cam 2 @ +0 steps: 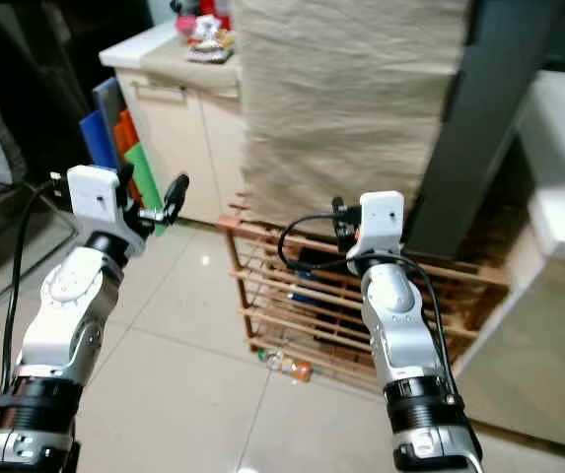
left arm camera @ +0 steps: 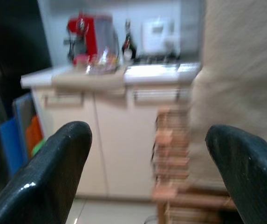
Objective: Restocking fridge
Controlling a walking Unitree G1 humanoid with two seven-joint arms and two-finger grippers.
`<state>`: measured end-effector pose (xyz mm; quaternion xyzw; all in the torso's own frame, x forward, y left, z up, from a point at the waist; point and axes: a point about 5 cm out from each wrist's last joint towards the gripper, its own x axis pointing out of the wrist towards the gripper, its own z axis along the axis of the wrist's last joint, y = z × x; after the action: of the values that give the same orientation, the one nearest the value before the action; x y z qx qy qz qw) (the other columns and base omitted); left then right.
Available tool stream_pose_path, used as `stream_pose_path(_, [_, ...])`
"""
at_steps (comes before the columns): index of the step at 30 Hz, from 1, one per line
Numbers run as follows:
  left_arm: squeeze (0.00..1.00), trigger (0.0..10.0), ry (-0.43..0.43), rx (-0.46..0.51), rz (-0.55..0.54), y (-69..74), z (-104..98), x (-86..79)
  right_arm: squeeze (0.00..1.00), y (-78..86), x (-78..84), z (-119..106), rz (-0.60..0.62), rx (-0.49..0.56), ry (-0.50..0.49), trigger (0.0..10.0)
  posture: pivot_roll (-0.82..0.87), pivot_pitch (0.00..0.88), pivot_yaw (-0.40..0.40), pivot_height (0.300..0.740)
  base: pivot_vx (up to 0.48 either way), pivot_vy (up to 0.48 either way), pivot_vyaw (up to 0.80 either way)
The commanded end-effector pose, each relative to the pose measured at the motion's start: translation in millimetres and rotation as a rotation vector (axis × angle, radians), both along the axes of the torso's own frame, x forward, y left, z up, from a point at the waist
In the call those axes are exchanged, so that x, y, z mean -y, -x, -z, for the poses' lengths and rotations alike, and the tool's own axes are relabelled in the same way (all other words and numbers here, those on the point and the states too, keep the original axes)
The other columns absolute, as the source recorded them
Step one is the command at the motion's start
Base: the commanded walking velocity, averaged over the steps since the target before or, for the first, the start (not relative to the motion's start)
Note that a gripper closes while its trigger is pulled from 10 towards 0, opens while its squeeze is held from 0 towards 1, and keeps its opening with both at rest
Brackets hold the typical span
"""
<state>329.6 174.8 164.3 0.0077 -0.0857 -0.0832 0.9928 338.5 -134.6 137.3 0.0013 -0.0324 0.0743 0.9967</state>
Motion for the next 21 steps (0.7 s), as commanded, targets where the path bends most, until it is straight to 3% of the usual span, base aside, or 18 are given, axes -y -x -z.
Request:
stream_pose_path(1, [0.0, 10.0, 0.019, -0.002, 0.019, -1.6, -3.6, 6.4, 0.0, -0.5, 16.4, 2.2, 0.046, -0.003, 0.015, 10.0, -0.13, 0.0, 0.075, 0.74, 0.0, 0.461, -0.67])
stream_pose_path(5, [0.0, 10.0, 0.022, -0.022, 0.022, -1.0, -2.3, 6.2, 0.0, 0.0, 21.6, 4.2, 0.063, -0.001, 0.02, 10.0, -0.13, 0.0, 0.079, 0.74, 0.0, 0.461, -0.68])
stream_pose_path(10, [0.0, 10.0, -0.019, -0.05, 0.012, -1.8, 1.4, 6.3, 0.0, 1.6, 24.6, 2.6, 0.072, 0.02, 0.022, 10.0, -0.13, 0.0, 0.083, 0.74, 0.0, 0.463, 0.0])
stream_pose_path(21, [0.0, 10.0, -0.054, -0.06, 0.014, 0.4, 5.5, 11.6, 0.0, 18.4, 21.5, 6.3, 0.022, 0.054, 0.055, 10.0, -0.14, 0.0, 0.095, 0.74, 0.0, 0.073, 0.0])
